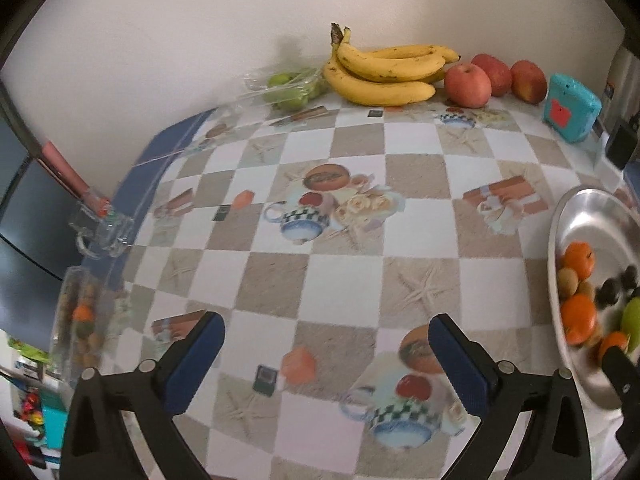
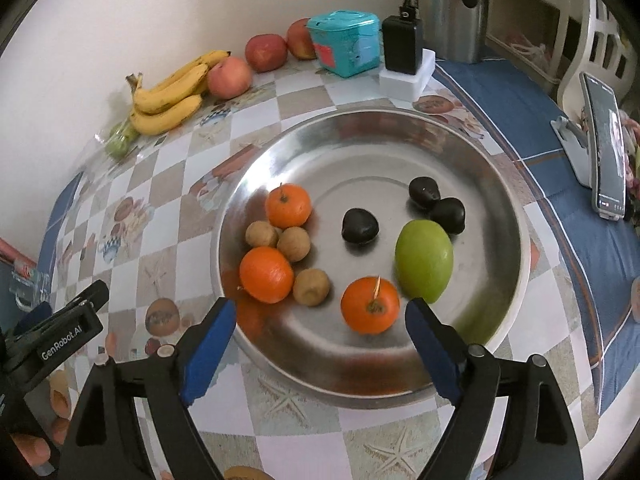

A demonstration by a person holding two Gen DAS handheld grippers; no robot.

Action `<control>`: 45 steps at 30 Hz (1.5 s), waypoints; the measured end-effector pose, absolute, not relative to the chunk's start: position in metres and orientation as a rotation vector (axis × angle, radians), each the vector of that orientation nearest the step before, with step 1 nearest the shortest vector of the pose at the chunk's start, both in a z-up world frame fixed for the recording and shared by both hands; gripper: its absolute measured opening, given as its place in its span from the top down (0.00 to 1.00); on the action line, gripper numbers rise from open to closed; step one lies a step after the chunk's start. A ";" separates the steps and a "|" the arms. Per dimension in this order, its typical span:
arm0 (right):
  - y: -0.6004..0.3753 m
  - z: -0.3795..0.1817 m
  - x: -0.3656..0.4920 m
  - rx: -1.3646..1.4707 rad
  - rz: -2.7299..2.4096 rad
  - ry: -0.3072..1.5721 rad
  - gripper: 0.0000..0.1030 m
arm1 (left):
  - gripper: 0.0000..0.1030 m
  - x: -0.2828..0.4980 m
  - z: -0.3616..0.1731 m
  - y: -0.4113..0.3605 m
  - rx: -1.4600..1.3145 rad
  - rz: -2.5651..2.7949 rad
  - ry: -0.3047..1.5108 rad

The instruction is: Organize fruits

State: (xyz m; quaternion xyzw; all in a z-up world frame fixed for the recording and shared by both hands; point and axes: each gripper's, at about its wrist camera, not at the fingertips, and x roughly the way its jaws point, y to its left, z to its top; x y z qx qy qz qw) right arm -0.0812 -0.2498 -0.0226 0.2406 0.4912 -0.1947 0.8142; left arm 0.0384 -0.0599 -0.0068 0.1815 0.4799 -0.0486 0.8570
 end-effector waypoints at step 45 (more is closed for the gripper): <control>-0.196 0.001 -0.099 0.338 -0.380 1.037 0.15 | 0.00 -0.013 0.011 -0.003 0.282 -0.171 1.034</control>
